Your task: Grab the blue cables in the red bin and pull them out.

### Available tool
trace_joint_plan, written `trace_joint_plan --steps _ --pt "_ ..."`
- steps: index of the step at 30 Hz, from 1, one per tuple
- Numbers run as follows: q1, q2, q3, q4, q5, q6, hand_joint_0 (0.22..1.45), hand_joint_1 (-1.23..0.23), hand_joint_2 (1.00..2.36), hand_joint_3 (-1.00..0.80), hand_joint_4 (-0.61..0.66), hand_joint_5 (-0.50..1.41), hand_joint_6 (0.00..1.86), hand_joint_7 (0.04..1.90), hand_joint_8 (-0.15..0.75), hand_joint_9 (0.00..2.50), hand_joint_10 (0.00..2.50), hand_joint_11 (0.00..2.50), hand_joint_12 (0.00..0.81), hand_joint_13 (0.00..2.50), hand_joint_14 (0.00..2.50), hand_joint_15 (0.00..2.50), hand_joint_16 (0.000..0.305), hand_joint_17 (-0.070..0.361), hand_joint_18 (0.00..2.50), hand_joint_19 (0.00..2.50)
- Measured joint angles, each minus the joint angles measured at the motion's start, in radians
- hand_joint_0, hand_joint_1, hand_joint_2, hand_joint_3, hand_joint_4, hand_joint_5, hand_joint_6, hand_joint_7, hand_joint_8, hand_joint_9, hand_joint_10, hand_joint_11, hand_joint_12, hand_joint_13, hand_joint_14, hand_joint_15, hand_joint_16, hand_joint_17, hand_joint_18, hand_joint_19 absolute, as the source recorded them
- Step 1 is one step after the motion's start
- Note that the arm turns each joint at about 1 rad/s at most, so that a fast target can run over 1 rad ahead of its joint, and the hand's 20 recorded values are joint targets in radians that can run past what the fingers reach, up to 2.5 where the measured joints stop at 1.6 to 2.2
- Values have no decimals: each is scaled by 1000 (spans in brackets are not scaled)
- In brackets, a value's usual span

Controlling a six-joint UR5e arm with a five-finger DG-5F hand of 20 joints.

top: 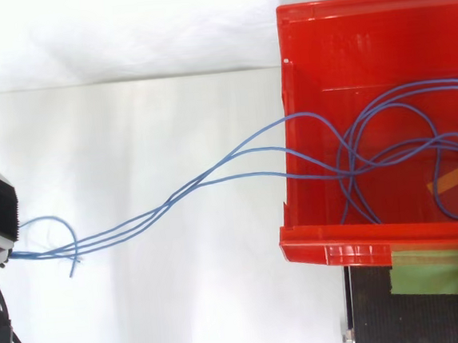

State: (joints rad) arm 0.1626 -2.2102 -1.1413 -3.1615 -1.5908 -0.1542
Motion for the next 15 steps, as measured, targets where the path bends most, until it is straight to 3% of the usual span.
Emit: trace_joint_plan --steps 15 --pt "0 0 0 0 0 0 952 -934 1002 -954 -72 683 1218 497 195 1319 24 1483 314 1276 27 1280 47 106 944 883"
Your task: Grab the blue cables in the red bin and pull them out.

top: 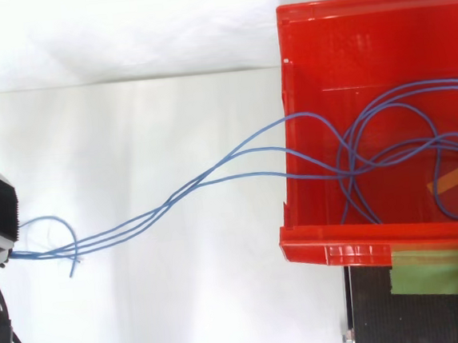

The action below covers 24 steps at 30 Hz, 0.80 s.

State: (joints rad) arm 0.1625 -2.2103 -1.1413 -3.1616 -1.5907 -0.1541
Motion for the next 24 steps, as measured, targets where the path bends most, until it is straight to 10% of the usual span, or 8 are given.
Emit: trace_joint_plan --steps 24 --pt "0 0 0 0 0 0 953 -934 1002 -953 -71 687 1216 491 196 1328 24 1477 314 1280 27 1288 48 107 945 883"
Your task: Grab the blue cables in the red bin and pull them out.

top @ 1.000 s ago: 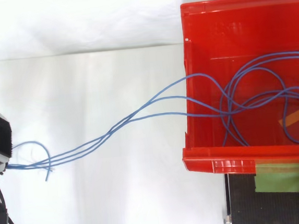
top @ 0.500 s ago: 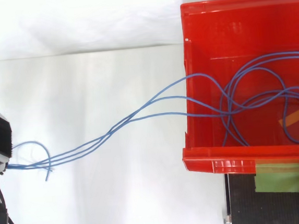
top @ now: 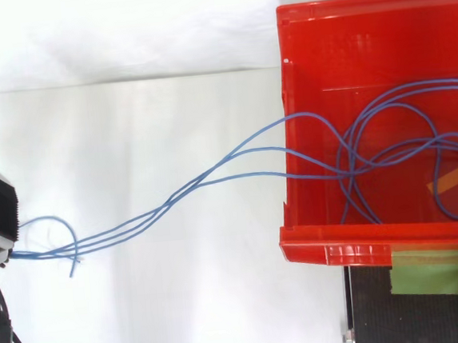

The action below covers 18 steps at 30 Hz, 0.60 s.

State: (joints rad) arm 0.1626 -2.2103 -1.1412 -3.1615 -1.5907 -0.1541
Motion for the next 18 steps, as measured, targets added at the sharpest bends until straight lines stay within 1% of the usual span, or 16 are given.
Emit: trace_joint_plan --steps 7,11,13,17,18 --pt "0 0 0 0 0 0 953 -936 1002 -950 -73 687 1216 493 202 1330 25 1488 312 1280 29 1310 47 107 948 881" --pt "0 0 0 0 0 0 954 -936 1002 -950 -74 689 1218 486 195 1336 24 1496 311 1291 25 1460 47 107 948 883" --pt "0 0 0 0 0 0 954 -936 1002 -948 -67 690 1217 488 194 1340 24 1518 308 1303 22 1587 47 107 946 892" --pt "0 0 0 0 0 0 955 -937 1002 -948 -66 691 1217 490 191 1339 24 1502 310 1306 21 1567 47 107 947 884" --pt "0 0 0 0 0 0 955 -937 1002 -946 -73 691 1214 502 204 1339 24 1488 306 1306 21 1569 47 106 948 891"
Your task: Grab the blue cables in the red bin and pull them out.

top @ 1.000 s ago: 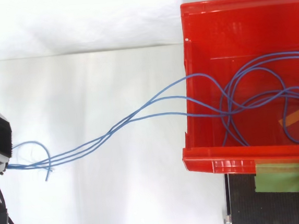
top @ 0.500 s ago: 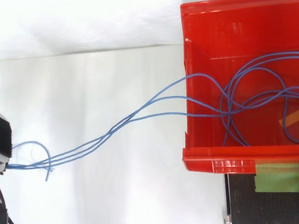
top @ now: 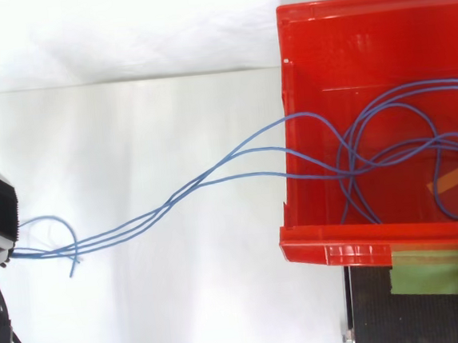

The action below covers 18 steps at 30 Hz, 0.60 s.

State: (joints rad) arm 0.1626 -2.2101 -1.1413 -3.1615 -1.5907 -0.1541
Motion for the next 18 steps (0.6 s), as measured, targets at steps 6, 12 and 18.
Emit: trace_joint_plan --steps 6,12,18 --pt "0 0 0 0 0 0 954 -939 1003 -946 -74 694 1213 496 203 1335 24 1475 315 1306 22 1530 47 106 948 883" --pt "0 0 0 0 0 0 955 -937 1002 -956 -64 692 1215 492 193 1333 25 1474 309 1303 23 1473 47 106 948 881" --pt "0 0 0 0 0 0 952 -939 1002 -952 -77 701 1207 496 198 1310 26 1448 348 1137 28 1246 47 105 843 851"
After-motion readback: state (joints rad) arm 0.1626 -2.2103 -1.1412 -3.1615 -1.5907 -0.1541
